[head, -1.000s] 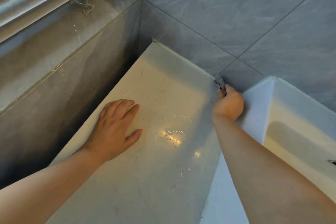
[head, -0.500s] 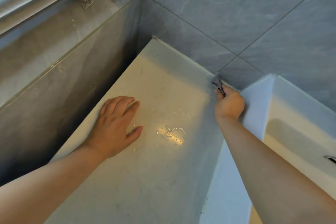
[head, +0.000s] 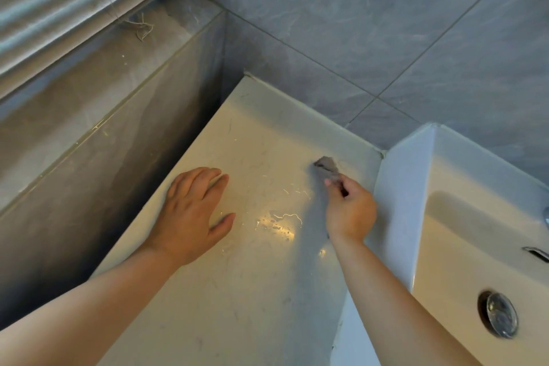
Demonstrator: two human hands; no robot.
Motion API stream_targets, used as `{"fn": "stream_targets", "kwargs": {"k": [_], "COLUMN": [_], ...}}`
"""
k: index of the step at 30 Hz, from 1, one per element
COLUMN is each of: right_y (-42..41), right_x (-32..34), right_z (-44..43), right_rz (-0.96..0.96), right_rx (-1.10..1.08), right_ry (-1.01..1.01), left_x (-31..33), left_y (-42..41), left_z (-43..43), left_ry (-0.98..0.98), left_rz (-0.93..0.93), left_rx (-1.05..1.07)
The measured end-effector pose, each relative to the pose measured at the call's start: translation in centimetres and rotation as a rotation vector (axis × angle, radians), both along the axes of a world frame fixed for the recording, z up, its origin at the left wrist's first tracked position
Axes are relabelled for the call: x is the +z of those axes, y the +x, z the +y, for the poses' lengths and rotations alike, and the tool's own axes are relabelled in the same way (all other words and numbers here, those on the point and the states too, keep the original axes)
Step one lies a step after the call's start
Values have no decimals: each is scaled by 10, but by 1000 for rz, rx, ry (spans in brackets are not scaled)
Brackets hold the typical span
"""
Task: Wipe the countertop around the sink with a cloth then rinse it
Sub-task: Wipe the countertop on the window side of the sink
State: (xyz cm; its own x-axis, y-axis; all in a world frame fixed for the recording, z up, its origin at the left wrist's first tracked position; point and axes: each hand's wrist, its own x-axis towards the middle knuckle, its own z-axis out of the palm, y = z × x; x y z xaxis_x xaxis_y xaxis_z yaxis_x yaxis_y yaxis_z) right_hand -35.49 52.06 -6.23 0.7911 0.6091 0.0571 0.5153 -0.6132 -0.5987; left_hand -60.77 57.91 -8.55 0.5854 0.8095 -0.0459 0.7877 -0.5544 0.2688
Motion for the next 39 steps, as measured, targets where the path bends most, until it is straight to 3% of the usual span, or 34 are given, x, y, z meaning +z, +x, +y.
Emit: {"fn": "stream_targets", "kwargs": {"k": [2, 5, 7, 10, 16, 22, 30, 39], "right_y": [10, 29, 45, 74, 94, 87, 65, -17], "right_x": [11, 27, 31, 34, 15, -13, -20, -18], "right_z": [-1, 11, 25, 48, 61, 58, 28, -32], "right_rz": [108, -44, -292, -567, -663, -467, -419, -193], "right_rx": [-116, -153, -51, 77, 207, 194, 174, 41], "right_ry": [186, 317, 213, -109, -441, -278, -329, 58], "left_x": [1, 0, -1, -3, -5, -7, -6, -3], "left_y": [0, 1, 1, 1, 1, 0, 0, 0], "left_z": [0, 1, 1, 1, 2, 3, 3, 2], "left_ry": [3, 19, 23, 41, 53, 52, 31, 27], "left_rz": [-6, -15, -26, -37, -46, -34, 1, -6], "left_rx": [4, 2, 1, -7, -8, -12, -12, -3]}}
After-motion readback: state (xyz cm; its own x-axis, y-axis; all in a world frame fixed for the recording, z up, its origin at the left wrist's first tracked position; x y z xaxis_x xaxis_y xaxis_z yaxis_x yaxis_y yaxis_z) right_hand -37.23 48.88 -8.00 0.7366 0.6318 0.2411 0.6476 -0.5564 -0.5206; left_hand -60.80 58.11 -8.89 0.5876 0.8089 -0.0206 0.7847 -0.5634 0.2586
